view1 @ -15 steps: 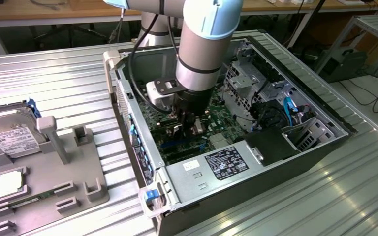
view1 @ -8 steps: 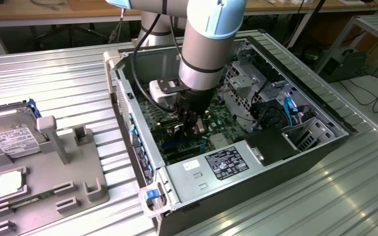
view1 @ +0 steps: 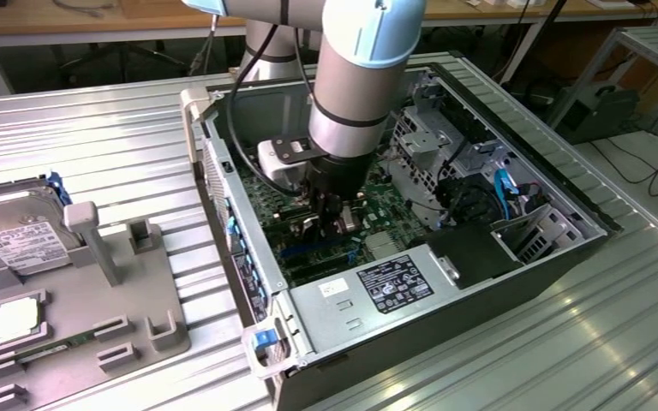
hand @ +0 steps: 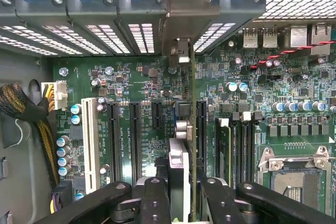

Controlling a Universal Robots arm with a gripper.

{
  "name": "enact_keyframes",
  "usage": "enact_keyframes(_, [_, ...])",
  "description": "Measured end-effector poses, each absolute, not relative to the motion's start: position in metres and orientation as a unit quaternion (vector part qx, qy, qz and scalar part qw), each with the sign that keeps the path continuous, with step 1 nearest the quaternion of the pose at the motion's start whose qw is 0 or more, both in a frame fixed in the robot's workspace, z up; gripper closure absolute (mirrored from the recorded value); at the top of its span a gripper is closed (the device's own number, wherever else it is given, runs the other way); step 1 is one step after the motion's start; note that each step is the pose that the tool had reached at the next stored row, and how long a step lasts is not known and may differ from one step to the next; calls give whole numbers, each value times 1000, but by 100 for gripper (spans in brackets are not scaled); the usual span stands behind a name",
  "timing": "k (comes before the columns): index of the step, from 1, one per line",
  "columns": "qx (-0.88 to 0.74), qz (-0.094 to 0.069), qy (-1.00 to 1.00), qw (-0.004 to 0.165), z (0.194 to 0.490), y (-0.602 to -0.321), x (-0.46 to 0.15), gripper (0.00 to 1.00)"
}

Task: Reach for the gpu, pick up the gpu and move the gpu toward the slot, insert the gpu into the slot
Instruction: 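Insert the gpu into the slot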

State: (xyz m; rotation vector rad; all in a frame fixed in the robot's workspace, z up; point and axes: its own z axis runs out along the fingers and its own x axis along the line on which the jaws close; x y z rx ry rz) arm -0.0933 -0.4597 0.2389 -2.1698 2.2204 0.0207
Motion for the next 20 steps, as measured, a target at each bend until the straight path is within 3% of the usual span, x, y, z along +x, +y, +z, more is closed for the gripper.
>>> enact_keyframes(20, [-699,7,715,19,240,-459,-97,72])
